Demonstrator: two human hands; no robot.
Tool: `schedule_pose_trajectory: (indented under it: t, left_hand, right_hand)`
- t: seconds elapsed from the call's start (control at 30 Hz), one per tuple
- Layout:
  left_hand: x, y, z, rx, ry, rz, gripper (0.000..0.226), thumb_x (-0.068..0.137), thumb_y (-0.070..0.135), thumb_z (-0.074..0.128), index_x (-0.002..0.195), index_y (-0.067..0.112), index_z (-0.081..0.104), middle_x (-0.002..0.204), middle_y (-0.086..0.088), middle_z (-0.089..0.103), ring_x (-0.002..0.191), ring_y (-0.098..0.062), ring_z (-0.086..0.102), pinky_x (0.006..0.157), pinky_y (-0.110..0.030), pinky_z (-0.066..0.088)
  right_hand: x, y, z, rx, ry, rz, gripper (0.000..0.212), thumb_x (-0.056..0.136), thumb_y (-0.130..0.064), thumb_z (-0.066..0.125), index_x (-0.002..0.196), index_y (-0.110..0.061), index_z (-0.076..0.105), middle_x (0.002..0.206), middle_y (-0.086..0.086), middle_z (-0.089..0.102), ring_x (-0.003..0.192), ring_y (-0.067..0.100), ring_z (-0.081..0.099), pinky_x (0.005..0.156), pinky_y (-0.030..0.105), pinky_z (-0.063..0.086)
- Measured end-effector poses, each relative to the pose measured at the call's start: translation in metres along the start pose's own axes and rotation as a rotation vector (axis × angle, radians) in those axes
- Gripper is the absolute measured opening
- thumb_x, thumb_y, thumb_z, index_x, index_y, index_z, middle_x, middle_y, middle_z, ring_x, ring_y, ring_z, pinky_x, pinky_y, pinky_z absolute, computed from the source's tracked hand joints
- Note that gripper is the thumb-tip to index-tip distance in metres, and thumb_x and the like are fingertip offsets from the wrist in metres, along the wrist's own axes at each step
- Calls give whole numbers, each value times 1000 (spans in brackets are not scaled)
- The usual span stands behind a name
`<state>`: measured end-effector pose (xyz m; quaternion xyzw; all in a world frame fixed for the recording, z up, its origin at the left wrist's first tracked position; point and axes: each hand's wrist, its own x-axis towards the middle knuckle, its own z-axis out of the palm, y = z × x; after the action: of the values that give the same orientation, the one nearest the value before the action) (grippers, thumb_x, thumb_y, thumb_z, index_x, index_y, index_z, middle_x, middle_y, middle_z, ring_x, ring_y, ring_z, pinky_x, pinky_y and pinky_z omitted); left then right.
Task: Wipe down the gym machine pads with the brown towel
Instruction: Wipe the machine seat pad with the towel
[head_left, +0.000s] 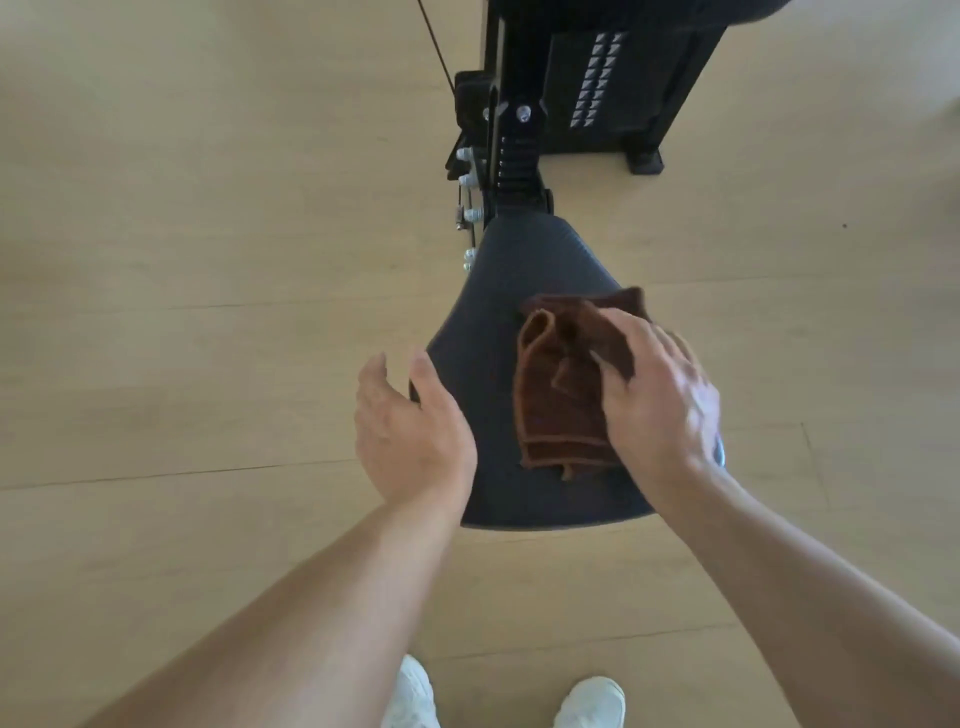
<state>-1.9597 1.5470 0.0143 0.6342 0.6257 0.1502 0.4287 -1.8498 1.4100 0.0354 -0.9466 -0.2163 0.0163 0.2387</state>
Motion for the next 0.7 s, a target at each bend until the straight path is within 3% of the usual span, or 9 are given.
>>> schedule_pose_trajectory:
  t: [0.07, 0.17, 0.23, 0.37, 0.5, 0.57, 0.7]
  left_hand:
    - [-4, 0, 11, 151, -28, 33, 69, 96, 66, 26, 150, 25, 39, 151, 3, 50, 138, -26, 47, 113, -49, 36]
    - [-5, 2, 19, 338, -43, 104, 65, 98, 62, 28, 147, 21, 41, 145, -2, 56, 131, -30, 50, 107, -48, 39]
    - [-6, 5, 20, 384, -44, 106, 64, 98, 62, 29, 145, 20, 42, 141, -3, 58, 127, -31, 53, 103, -48, 40]
    - [-7, 5, 22, 418, -12, 87, 65, 96, 64, 26, 143, 21, 44, 137, -2, 61, 121, -31, 57, 98, -49, 44]
    - [-6, 6, 24, 456, 8, 59, 64, 96, 64, 26, 141, 24, 44, 134, 1, 62, 120, -28, 58, 97, -48, 46]
    - [-6, 6, 25, 466, 14, 52, 62, 96, 64, 26, 140, 25, 44, 131, 2, 62, 118, -27, 58, 95, -47, 46]
    - [-5, 6, 25, 471, 27, 38, 60, 96, 64, 28, 138, 25, 46, 129, 1, 64, 115, -28, 58, 89, -44, 43]
  right_hand:
    - [-29, 41, -25, -8, 82, 167, 42, 95, -24, 66, 135, -33, 59, 126, -4, 67, 119, 19, 53, 93, 36, 44]
    - [-51, 58, -27, 92, -51, 277, 56, 97, -40, 59, 149, -32, 43, 150, -3, 52, 141, 21, 41, 116, 46, 36]
    - [-39, 52, -20, 115, -107, 298, 61, 96, -46, 58, 152, -38, 35, 157, -10, 41, 147, 19, 35, 118, 47, 34]
    - [23, 33, -4, 25, -176, 256, 59, 97, -52, 54, 151, -38, 35, 154, -11, 45, 139, 20, 45, 107, 41, 39]
    - [86, 13, 13, -31, -252, 276, 44, 98, -57, 49, 132, -30, 48, 125, 0, 65, 114, 33, 62, 82, 39, 36]
    - [119, 0, 26, 8, -269, 307, 43, 98, -59, 47, 123, -24, 50, 116, 5, 68, 109, 36, 63, 81, 39, 36]
    - [172, -26, 56, 151, -285, 314, 50, 97, -62, 47, 126, -21, 49, 121, 6, 67, 113, 37, 62, 86, 40, 42]
